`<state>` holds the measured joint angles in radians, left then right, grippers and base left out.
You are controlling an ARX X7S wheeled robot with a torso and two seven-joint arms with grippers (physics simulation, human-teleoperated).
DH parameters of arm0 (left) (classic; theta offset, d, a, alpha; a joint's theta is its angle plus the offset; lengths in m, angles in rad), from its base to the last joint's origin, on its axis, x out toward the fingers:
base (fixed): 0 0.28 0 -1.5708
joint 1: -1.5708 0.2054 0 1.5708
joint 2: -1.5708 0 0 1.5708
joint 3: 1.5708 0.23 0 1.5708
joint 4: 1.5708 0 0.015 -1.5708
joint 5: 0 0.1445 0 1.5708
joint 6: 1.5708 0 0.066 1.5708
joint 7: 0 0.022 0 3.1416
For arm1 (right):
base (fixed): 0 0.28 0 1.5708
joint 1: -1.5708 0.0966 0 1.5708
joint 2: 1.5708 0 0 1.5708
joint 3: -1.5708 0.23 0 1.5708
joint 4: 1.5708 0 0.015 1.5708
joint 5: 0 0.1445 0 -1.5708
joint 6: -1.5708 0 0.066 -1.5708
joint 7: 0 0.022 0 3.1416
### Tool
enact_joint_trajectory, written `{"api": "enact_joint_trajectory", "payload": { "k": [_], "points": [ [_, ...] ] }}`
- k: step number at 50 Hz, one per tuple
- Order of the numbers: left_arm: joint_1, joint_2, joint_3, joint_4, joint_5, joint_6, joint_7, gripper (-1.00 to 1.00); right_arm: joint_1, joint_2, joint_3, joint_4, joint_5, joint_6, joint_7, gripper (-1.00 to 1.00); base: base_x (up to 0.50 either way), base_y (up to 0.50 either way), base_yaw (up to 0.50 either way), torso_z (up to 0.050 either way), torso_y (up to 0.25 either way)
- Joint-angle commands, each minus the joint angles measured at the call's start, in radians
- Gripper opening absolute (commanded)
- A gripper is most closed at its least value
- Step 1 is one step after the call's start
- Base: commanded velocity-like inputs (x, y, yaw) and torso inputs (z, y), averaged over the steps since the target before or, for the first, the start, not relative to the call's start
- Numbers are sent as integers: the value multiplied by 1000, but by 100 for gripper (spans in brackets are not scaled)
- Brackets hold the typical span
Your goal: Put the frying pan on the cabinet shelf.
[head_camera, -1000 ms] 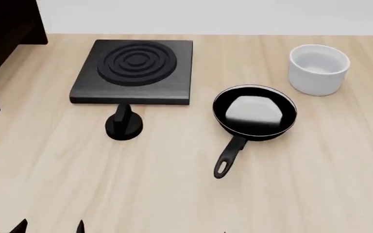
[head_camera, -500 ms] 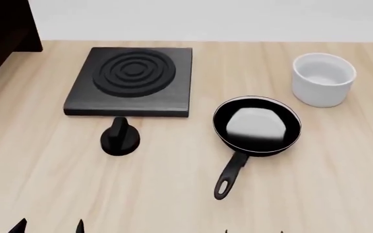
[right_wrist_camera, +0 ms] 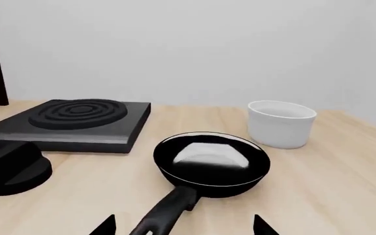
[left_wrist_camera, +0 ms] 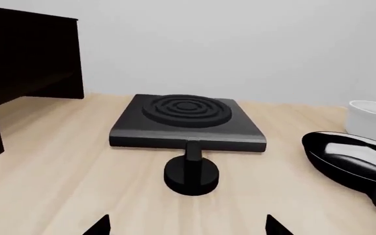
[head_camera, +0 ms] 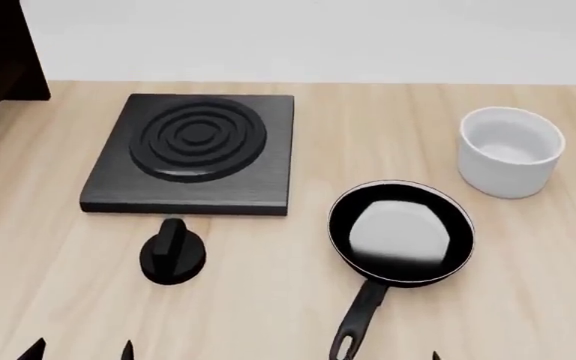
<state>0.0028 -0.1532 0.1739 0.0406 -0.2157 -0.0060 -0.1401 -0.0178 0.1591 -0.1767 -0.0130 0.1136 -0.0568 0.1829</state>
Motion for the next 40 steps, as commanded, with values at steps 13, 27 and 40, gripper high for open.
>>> {"api": "enact_joint_trajectory", "payload": {
  "k": [13,27,40],
  "points": [
    [0,-12,22,14,-17,-4,-10,100,-3,13,-8,-7,15,-7,18,100,267,-129,0,0,0],
    [4,-15,37,27,-23,-6,-18,100,-8,22,-7,-21,25,-14,31,100,303,-235,0,0,0],
    [9,-23,56,46,-28,-12,-20,100,-10,29,-12,-36,30,-13,41,100,281,-386,0,0,0]
  ]
}}
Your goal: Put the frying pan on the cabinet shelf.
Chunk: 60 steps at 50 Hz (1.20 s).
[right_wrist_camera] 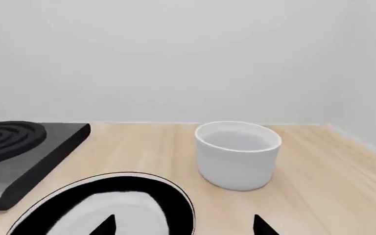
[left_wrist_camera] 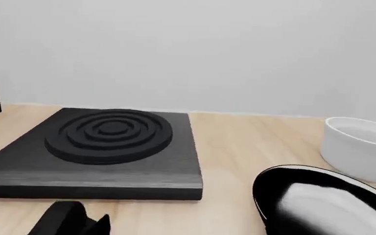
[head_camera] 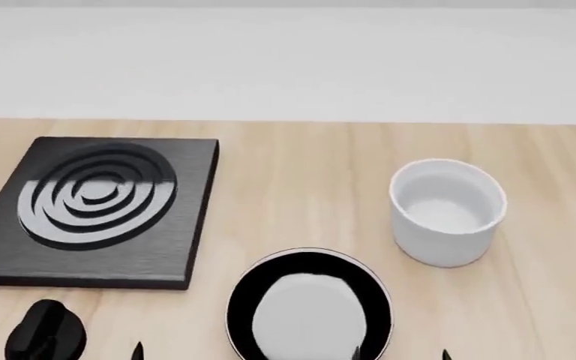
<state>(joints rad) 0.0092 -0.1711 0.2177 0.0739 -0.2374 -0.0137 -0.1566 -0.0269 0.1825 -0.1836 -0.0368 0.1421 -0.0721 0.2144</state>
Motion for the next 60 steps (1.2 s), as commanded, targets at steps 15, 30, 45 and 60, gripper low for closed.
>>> {"api": "enact_joint_trajectory", "payload": {
  "k": [15,30,45,60],
  "points": [
    [17,-15,33,59,-22,-34,-9,100,-3,16,-10,-19,4,-6,19,100,268,-134,0,0,1],
    [48,-133,100,606,-143,-541,-84,100,-24,30,-11,-11,11,-33,24,100,0,0,0,0,0],
    [-67,-97,243,700,-214,-960,-175,100,-34,37,-16,37,17,-86,23,100,0,0,0,0,0],
    [-30,-87,295,605,-210,-964,-183,100,-34,42,-20,72,22,-120,24,100,0,0,0,0,0]
  ]
}}
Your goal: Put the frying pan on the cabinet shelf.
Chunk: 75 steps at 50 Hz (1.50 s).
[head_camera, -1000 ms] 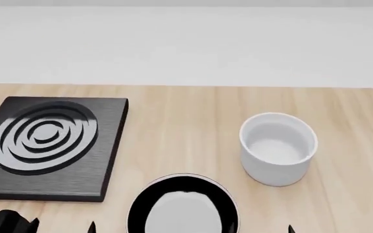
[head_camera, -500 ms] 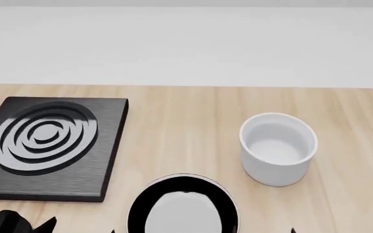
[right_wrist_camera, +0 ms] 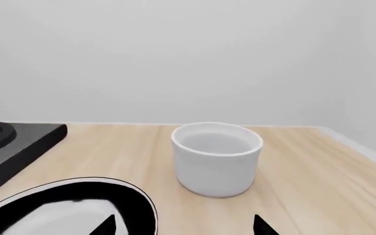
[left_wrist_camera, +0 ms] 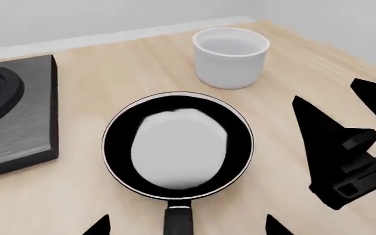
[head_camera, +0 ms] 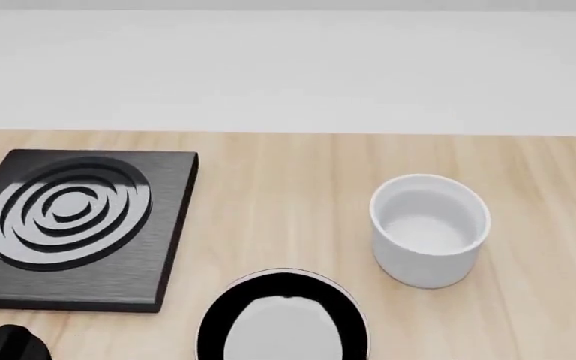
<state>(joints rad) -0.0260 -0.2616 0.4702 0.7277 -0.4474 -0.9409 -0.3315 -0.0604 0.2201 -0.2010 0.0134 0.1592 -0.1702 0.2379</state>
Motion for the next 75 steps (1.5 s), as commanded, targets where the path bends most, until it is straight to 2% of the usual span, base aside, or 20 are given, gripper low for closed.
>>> {"api": "enact_joint_trajectory", "payload": {
  "k": [1,19,24,29,35,47,74,75],
  "points": [
    [2,3,46,-58,2,-36,-6,100,1,4,-3,24,4,-23,2,100,0,0,0,0,0],
    [-80,28,91,-235,17,-27,30,100,7,17,-3,36,14,-31,8,100,0,0,0,0,0],
    [-91,25,71,-296,9,-9,49,100,10,18,-3,51,18,-42,6,100,0,0,0,0,0],
    [-137,47,5,-349,-41,-34,68,100,18,17,-5,67,18,-48,7,100,0,0,0,0,0],
    [-169,61,1,-401,-50,-39,79,100,25,20,-6,64,21,-38,11,100,0,0,0,0,0],
    [-102,63,9,-416,-77,-19,90,100,45,21,-12,85,26,-38,10,100,0,0,0,0,0],
    [-81,60,11,-454,-90,-4,77,100,51,28,-21,100,32,-47,19,100,0,0,0,0,0],
    [-81,60,13,-453,-89,-4,76,-100,51,29,-22,99,32,-46,19,100,0,0,0,0,0]
  ]
}}
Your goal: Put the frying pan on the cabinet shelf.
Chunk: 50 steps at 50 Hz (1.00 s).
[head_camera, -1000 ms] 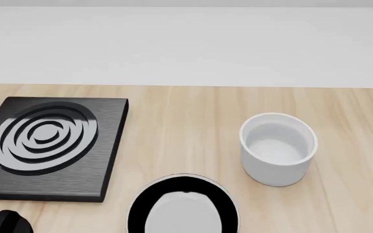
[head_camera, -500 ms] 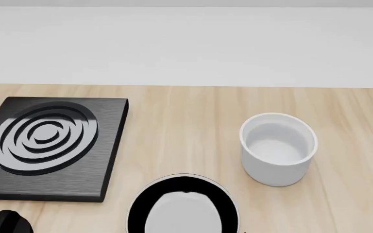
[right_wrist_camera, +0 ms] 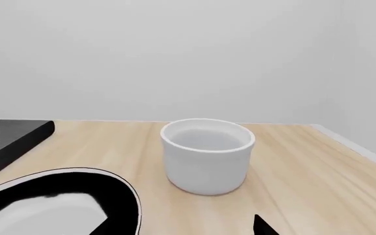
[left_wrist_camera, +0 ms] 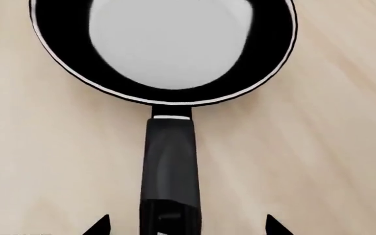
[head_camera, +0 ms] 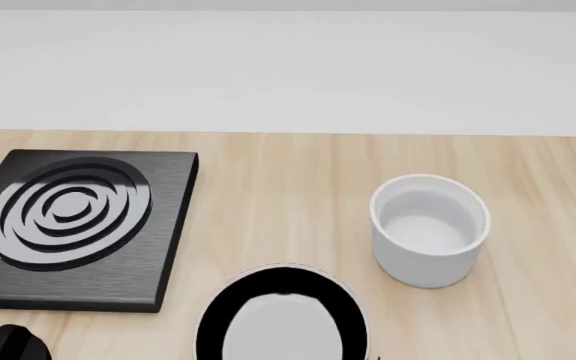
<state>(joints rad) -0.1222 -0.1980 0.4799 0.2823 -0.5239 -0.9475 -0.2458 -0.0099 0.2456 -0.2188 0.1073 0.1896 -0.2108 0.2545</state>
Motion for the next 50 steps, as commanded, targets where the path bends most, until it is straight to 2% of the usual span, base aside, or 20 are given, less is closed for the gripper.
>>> {"api": "enact_joint_trajectory", "payload": {
  "k": [1,8,26,32,42,50],
  "points": [
    [16,-3,2,-3,-14,1,-13,-100,1,3,-4,7,2,-6,3,100,0,0,0,0,0],
    [24,-9,3,47,-23,-18,-34,-100,5,4,-7,14,3,-10,5,100,0,0,0,0,0],
    [20,-35,-126,211,-114,-90,-106,-100,8,8,-14,20,6,-17,9,100,0,0,0,0,1],
    [16,-28,-131,211,-109,-72,-117,-100,5,11,-17,17,8,-18,10,100,0,0,0,0,2],
    [-97,1,-178,203,-142,-142,-161,-100,-11,20,-18,-7,15,-13,13,100,0,0,0,0,1],
    [-207,54,-275,230,-246,-285,-227,-100,-17,26,-20,-19,23,-8,12,100,0,0,0,0,3]
  ]
}}
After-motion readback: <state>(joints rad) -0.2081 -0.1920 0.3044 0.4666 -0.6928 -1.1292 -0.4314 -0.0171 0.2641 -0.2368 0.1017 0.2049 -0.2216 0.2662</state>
